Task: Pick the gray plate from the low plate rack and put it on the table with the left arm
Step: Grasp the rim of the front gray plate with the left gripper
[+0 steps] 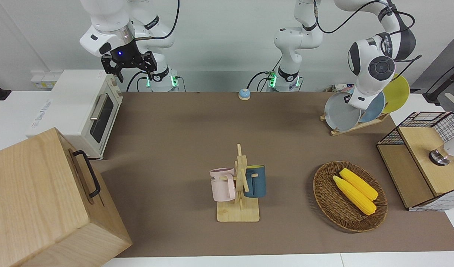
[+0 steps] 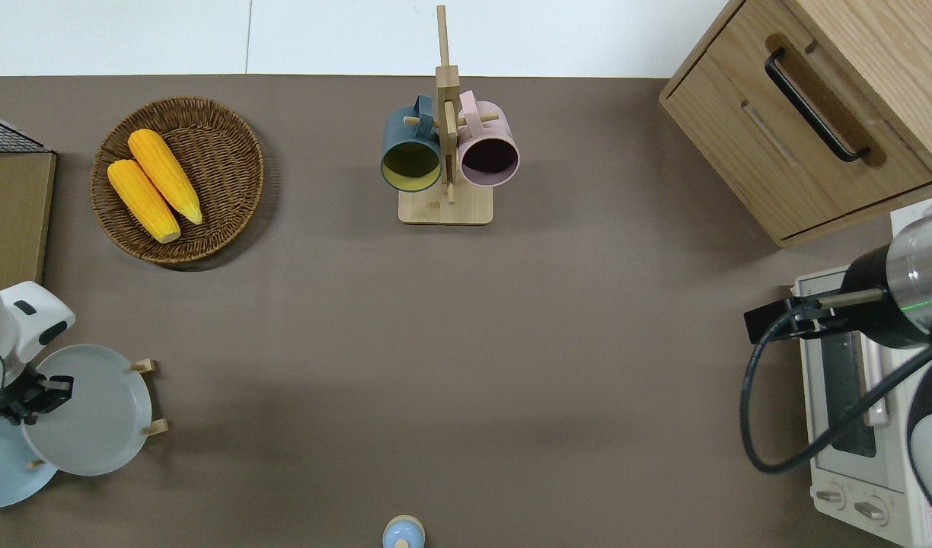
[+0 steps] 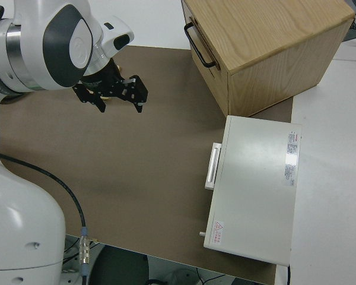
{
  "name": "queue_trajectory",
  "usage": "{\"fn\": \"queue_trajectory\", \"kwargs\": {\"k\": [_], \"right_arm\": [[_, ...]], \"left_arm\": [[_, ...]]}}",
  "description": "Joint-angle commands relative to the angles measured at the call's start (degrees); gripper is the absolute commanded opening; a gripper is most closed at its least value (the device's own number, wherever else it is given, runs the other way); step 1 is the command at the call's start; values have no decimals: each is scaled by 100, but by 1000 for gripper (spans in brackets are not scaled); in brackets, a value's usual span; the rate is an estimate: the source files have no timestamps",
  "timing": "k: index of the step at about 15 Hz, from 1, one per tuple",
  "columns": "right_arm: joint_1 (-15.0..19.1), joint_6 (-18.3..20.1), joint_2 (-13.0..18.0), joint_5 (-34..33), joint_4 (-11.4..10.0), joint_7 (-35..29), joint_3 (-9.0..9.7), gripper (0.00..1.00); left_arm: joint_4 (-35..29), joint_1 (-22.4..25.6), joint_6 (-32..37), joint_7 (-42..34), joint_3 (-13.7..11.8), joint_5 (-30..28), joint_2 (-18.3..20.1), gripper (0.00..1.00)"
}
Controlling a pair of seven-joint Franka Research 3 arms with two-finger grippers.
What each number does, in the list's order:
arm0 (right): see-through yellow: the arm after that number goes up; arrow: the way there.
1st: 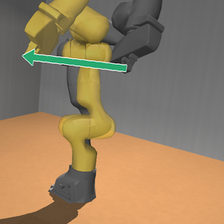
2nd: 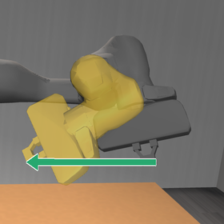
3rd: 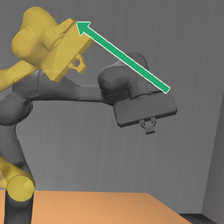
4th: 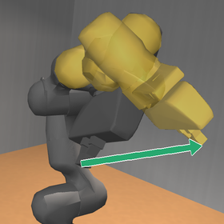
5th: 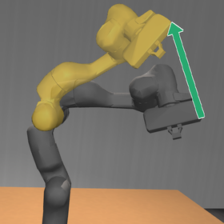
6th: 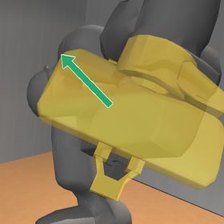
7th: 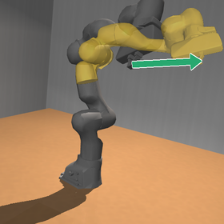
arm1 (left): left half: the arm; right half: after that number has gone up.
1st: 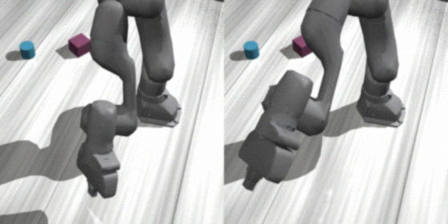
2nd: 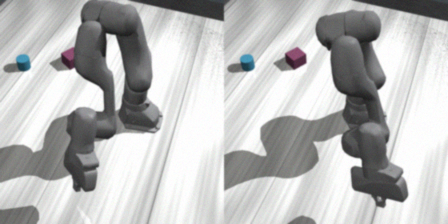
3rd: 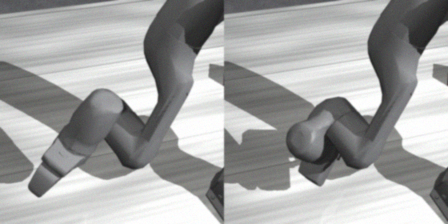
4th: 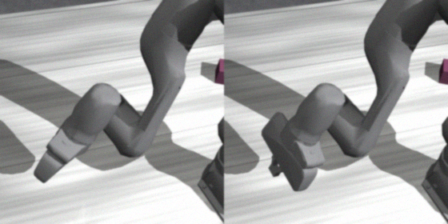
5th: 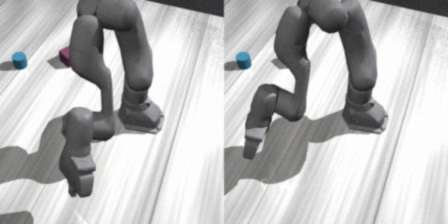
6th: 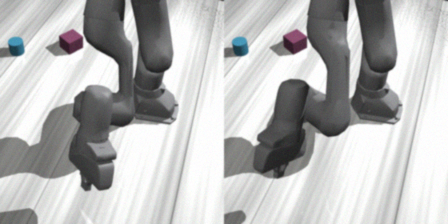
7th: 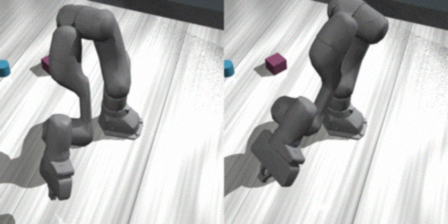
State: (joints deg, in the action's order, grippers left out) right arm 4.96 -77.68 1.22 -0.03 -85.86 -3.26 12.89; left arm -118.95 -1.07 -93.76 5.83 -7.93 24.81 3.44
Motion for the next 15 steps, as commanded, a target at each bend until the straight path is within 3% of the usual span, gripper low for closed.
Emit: {"fn": "queue_trajectory", "kwargs": {"k": [1, 6, 12, 13, 15], "right_arm": [[84, 87, 27, 21, 35, 19, 38, 987], [84, 87, 27, 21, 35, 19, 38, 990], [84, 87, 27, 12, 35, 19, 38, 990], [84, 87, 27, 20, 35, 19, 38, 990], [84, 87, 27, 21, 35, 19, 38, 987]], "left_arm": [[-15, 2, -46, 50, -24, -64, 166, 0], [495, -51, 384, -12, -24, -55, 210, 0], [1049, -69, 939, -12, 187, -116, 227, 0], [1049, -69, 913, -21, 204, -378, 227, 0], [1014, -60, 729, -29, 205, -1429, 227, 0]]}}
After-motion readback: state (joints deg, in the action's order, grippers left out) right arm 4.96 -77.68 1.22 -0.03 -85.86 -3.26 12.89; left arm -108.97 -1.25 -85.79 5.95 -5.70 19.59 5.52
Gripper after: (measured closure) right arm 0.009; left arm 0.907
